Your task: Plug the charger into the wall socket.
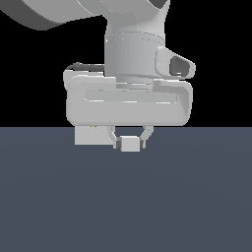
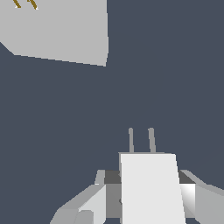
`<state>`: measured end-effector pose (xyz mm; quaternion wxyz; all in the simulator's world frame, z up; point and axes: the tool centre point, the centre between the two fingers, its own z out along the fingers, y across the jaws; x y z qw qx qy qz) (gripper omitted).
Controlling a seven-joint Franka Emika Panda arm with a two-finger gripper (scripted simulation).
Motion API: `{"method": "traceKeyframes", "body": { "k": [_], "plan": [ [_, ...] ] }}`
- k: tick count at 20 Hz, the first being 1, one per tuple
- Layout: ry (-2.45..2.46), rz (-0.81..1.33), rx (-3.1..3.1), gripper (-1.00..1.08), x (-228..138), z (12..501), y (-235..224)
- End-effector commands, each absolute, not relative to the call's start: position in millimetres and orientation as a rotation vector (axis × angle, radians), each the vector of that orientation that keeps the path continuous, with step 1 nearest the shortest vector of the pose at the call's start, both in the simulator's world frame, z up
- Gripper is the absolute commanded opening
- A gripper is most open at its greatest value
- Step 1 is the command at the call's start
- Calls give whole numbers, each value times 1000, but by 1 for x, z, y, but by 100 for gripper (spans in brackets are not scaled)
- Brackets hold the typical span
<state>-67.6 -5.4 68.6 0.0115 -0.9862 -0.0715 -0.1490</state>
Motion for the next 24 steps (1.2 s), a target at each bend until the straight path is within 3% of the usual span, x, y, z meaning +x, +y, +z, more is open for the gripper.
{"method": "traceKeyframes", "body": {
  "k": [1,24],
  "plan": [
    [-195,-466,-3080,-100,-65,73,6],
    [1,-463,-3108,-100,-40,99,83]
  ]
}}
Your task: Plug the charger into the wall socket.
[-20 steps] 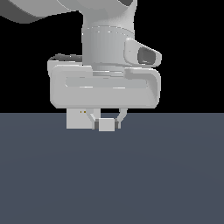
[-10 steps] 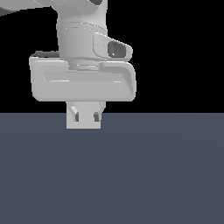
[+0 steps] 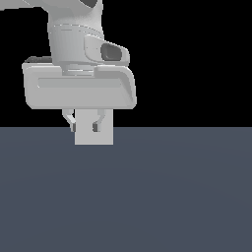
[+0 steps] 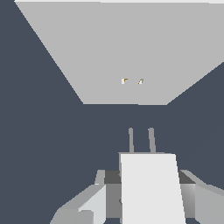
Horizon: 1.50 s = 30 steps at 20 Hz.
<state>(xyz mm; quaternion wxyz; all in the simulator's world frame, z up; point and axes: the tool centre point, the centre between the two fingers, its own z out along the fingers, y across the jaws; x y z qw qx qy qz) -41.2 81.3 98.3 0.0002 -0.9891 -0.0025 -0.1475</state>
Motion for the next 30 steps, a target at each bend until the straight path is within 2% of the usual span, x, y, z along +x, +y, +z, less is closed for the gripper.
{"method": "traceKeyframes", "body": {
  "k": [1,14,30],
  "plan": [
    [4,-463,-3108,-100,-39,100,85],
    [8,-462,-3109,-100,-34,100,87],
    [9,-461,-3108,-100,11,100,86]
  ]
}}
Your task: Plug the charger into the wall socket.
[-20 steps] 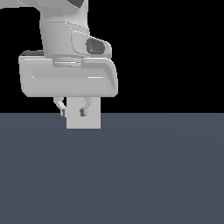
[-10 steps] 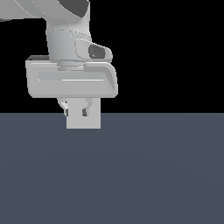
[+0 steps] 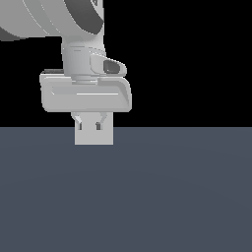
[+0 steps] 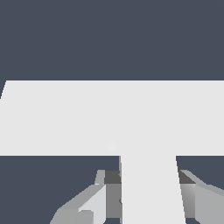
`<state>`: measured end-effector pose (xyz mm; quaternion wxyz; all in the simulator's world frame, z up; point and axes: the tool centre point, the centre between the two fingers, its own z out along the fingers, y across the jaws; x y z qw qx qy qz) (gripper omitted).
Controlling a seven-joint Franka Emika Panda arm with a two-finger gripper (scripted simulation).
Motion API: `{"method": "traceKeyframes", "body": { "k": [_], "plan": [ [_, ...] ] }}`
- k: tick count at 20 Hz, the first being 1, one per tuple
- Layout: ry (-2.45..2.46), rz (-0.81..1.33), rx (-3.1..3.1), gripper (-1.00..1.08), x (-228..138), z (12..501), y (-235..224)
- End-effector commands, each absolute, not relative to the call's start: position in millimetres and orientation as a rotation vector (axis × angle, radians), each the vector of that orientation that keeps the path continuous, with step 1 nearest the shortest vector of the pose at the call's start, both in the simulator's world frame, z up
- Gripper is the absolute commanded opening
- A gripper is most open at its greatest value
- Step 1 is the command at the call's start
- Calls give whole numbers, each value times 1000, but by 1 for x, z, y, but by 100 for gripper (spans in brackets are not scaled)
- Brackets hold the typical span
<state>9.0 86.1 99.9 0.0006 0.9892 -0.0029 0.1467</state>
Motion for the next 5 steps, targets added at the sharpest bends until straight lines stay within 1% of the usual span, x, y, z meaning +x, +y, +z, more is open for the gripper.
{"method": "traceKeyframes", "body": {
  "k": [1,5],
  "plan": [
    [-9,461,3107,-100,12,100,86],
    [-9,461,3107,-100,12,100,86]
  ]
}}
